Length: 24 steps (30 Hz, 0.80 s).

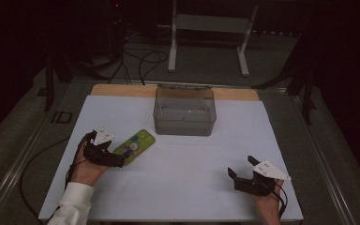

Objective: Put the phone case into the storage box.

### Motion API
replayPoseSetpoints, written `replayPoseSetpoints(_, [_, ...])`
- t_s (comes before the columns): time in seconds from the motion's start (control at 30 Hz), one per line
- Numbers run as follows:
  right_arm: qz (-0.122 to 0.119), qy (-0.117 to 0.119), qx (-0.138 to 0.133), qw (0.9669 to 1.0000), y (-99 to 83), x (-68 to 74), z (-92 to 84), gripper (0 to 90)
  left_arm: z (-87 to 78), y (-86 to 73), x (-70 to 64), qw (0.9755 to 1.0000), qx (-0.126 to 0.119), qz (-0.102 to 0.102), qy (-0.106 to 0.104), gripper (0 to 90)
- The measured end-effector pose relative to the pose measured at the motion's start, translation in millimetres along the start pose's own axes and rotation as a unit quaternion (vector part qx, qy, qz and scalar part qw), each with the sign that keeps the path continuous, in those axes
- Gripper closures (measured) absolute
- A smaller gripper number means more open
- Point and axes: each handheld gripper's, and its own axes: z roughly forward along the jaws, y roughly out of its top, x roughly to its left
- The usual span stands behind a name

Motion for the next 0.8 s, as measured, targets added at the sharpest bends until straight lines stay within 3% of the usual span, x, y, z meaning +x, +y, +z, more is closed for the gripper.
replayPoseSetpoints(0.43, [0.001, 0.000, 0.002, 1.0000, -0.1, 0.3, 0.5, 9.5, 14.1, 4.9, 1.6, 0.9989, 0.045, -0.001, -0.011, 0.0])
replayPoseSetpoints(0.8, [0.003, 0.000, 0.003, 1.0000, -0.2, 0.3, 1.3, 9.5, 25.7, 8.0, 2.3, 0.9959, 0.089, 0.009, -0.013, 0.0])
